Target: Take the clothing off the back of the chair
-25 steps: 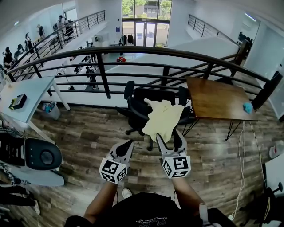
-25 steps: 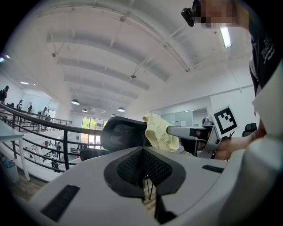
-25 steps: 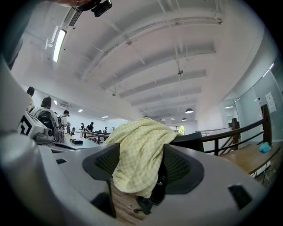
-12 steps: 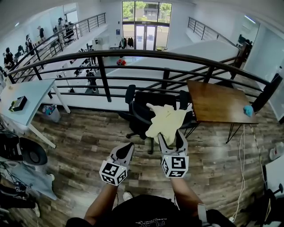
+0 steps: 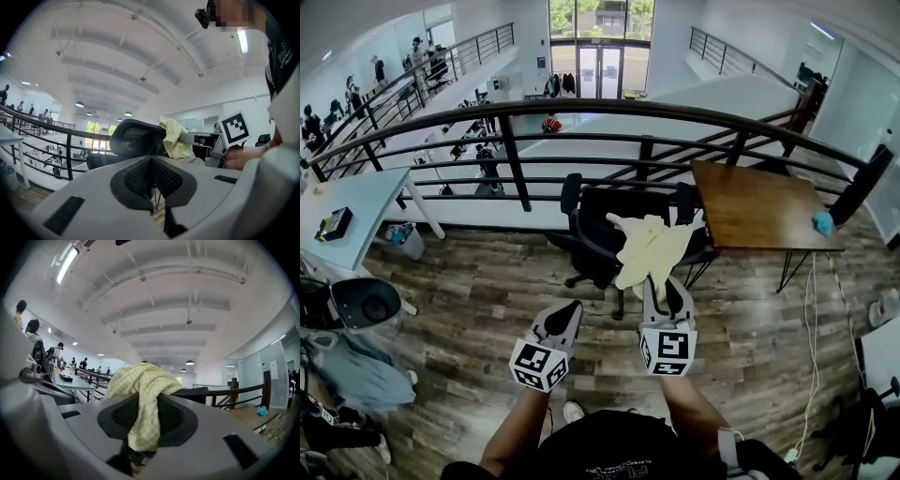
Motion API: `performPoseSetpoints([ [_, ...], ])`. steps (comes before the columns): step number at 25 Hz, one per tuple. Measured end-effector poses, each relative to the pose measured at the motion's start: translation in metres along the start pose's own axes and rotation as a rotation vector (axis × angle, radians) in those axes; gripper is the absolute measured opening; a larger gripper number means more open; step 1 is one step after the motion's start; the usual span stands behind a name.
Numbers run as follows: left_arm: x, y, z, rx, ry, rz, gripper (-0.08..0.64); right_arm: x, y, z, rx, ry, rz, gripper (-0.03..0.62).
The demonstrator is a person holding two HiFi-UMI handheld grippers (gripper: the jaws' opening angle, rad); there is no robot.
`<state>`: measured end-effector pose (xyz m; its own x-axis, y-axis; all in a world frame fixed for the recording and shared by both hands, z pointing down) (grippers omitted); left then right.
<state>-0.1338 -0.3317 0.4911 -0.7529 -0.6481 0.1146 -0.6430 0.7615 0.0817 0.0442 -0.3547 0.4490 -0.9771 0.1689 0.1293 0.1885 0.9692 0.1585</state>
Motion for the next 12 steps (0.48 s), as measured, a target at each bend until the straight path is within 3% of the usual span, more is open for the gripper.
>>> performPoseSetpoints([
  [12,-0.0025,0.0016,0.0009,0.005,-0.002,-0.003,0.012,-0.0055,0.0062,0.0059,-0.016,-0.045,0.039,0.077],
])
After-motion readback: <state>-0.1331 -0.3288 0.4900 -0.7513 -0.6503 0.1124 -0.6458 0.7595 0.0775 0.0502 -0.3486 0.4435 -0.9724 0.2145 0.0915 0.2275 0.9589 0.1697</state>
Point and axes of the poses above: the fingertips, and each gripper's own axes: y backward along the fingers, x to its left, z out of its top, the point moved 2 cm from there along y, backward along the fingers, and after that the axes turned 7 degrees about -x, right-handed, at the moved point
